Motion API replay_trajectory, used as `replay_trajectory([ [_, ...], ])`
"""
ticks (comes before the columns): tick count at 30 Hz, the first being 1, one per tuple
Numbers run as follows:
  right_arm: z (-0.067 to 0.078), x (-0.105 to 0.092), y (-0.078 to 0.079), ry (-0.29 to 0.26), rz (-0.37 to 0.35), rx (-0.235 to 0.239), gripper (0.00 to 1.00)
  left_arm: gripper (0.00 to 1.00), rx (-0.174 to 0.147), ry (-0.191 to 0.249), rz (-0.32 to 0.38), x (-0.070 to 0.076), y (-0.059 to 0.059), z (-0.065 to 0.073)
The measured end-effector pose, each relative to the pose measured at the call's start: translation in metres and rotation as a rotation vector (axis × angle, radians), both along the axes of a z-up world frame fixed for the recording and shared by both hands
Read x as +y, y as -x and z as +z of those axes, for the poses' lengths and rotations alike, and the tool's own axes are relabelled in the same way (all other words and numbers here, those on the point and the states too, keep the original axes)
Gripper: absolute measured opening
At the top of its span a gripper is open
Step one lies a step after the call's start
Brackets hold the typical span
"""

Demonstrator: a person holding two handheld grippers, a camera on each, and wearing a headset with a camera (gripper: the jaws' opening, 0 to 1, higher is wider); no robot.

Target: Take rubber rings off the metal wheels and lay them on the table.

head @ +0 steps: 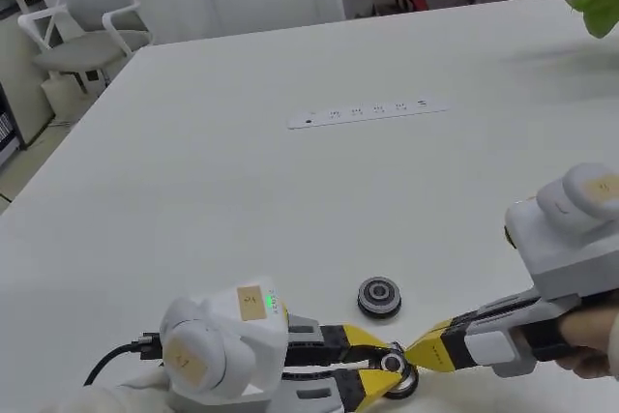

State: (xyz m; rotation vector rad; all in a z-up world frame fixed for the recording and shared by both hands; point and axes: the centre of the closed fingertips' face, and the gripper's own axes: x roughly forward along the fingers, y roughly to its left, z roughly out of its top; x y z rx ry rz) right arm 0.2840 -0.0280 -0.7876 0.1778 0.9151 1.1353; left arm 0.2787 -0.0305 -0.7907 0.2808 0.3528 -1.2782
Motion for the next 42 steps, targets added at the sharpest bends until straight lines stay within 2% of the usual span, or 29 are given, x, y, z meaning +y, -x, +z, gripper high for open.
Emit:
replay_trajectory([
  [34,0.010,0.003,0.000,-0.042,-0.009,0.012,0.00,0.14,-0.001,0.004,0.009,0.001,-0.004,-0.002],
  [42,0.018,0.007,0.000,-0.073,-0.020,0.015,0.00,0.14,0.002,0.007,0.012,0.001,-0.003,-0.002],
])
